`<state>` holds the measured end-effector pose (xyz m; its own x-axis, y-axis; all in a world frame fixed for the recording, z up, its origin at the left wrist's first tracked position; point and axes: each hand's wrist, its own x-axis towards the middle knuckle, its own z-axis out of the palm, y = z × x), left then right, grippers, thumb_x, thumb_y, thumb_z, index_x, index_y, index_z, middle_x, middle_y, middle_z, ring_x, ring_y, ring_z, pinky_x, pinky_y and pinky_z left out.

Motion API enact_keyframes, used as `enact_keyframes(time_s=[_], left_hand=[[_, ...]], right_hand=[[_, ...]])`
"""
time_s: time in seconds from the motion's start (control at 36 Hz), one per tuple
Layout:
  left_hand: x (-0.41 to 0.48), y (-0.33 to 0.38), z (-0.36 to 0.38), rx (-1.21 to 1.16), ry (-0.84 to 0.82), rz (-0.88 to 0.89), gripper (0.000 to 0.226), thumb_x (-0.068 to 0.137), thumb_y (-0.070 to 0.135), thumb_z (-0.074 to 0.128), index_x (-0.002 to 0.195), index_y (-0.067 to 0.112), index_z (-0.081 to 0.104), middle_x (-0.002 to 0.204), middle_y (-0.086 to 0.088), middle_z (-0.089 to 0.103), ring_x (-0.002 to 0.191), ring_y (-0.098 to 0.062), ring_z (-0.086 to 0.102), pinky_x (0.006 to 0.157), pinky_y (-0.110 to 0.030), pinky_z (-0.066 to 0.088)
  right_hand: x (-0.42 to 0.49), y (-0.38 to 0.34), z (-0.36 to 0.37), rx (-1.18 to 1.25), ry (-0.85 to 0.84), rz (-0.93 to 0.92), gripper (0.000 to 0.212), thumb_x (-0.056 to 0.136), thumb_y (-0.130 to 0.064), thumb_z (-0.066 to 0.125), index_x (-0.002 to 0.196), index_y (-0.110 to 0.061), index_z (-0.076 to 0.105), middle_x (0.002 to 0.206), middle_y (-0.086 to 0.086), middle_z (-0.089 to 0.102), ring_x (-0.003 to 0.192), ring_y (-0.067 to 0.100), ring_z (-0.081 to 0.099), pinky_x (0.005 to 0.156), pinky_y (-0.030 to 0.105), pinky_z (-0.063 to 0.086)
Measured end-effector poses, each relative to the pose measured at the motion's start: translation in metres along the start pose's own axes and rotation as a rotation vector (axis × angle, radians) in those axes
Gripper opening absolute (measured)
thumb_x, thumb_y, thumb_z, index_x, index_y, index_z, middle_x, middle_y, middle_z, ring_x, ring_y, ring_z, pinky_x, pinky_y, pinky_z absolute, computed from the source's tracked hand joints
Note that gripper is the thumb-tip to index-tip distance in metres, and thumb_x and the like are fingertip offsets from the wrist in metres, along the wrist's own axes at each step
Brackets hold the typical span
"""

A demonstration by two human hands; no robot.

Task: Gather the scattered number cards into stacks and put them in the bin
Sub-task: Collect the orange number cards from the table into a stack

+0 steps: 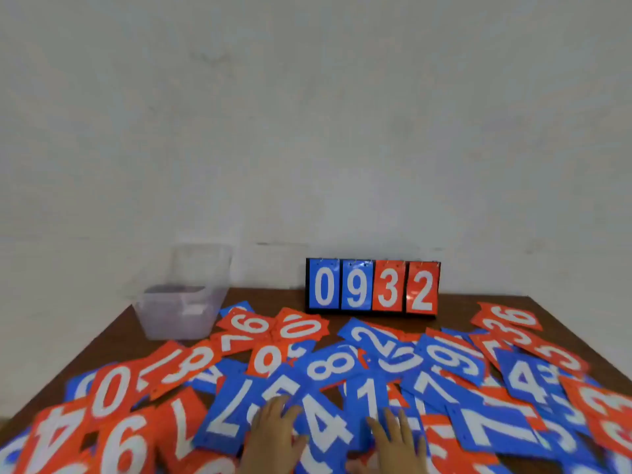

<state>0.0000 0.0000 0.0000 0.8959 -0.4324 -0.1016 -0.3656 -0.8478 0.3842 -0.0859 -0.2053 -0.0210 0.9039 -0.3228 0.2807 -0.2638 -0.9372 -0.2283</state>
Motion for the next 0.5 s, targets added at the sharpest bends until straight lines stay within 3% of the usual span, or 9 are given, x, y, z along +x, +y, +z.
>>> enact_keyframes(time_s=[0.03,0.08,0.11,0.17,0.25,0.33,0.42,0.5], left_hand=[[-0.007,-0.001,0.007,-0.001,0.036,0.07,0.045,0.085,0.048,0.048,0.125,0.029,0.058,0.139,0.005,0.042,0.13,-0.016,0.045,0.105,-0.032,0.04],[-0.025,-0.004,0.027,0.033,0.056,0.108,0.051,0.072,0.058,0.042,0.103,0.029,0.07,0.116,0.004,0.06,0.106,-0.019,0.064,0.086,-0.033,0.054],[-0.033,-0.003,0.032,0.046,0.081,0.113,0.058,0.071,0.063,0.038,0.107,0.029,0.068,0.12,0.003,0.059,0.111,-0.019,0.061,0.092,-0.036,0.051],[-0.053,0.001,0.05,0.111,0.076,0.134,0.075,0.074,0.072,0.024,0.129,0.03,0.054,0.141,0.005,0.041,0.134,-0.016,0.036,0.112,-0.036,0.029],[-0.075,0.007,0.055,0.12,0.124,0.108,0.07,0.084,0.073,0.028,0.139,0.032,0.041,0.151,0.009,0.028,0.141,-0.012,0.02,0.118,-0.034,0.011],[-0.089,0.017,0.054,0.104,0.057,0.102,0.068,0.085,0.071,0.038,0.141,0.033,0.038,0.153,0.008,0.026,0.142,-0.013,0.019,0.119,-0.037,0.009],[-0.097,0.023,0.055,0.142,-0.053,0.083,0.067,0.088,0.066,0.038,0.145,0.032,0.029,0.156,0.004,0.021,0.144,-0.017,0.016,0.118,-0.043,0.01],[-0.1,0.027,0.055,0.114,-0.078,0.06,0.061,0.093,0.058,0.036,0.147,0.03,0.026,0.156,0.003,0.02,0.144,-0.018,0.015,0.119,-0.044,0.008]], right_hand=[[0.005,-0.008,0.003,0.021,-0.204,0.053,0.085,0.071,-0.084,0.033,0.144,-0.041,0.023,0.157,-0.01,0.018,0.147,0.015,-0.012,0.114,0.051,0.01],[-0.016,-0.01,-0.001,-0.018,-0.573,0.038,0.11,0.056,-0.096,0.016,0.149,-0.038,0.012,0.16,-0.007,-0.002,0.147,0.018,-0.01,0.117,0.052,0.001],[-0.026,-0.008,-0.003,0.026,-0.564,0.047,0.109,0.057,-0.095,0.013,0.15,-0.037,0.01,0.16,-0.006,-0.003,0.147,0.019,-0.009,0.116,0.051,-0.001],[-0.049,-0.005,0.01,0.064,-0.469,0.05,0.081,0.081,-0.078,0.028,0.149,-0.036,0.014,0.16,-0.006,0.002,0.147,0.018,-0.005,0.117,0.049,-0.003],[-0.062,-0.006,0.012,0.136,-0.319,0.043,0.064,0.091,-0.062,0.037,0.147,-0.031,0.027,0.157,-0.004,0.017,0.147,0.015,0.008,0.117,0.044,0.002],[-0.07,-0.006,0.014,0.128,-0.217,0.016,0.065,0.091,-0.063,0.029,0.143,-0.024,0.037,0.151,-0.004,0.032,0.143,0.014,0.021,0.117,0.039,0.01],[-0.075,-0.009,0.011,0.109,-0.223,-0.006,0.05,0.099,-0.048,0.032,0.141,-0.022,0.04,0.148,-0.002,0.038,0.141,0.016,0.027,0.116,0.038,0.015],[-0.074,-0.013,-0.006,0.163,-0.212,0.012,0.038,0.102,-0.037,0.032,0.127,-0.018,0.052,0.13,0.001,0.056,0.122,0.018,0.051,0.101,0.031,0.038]])
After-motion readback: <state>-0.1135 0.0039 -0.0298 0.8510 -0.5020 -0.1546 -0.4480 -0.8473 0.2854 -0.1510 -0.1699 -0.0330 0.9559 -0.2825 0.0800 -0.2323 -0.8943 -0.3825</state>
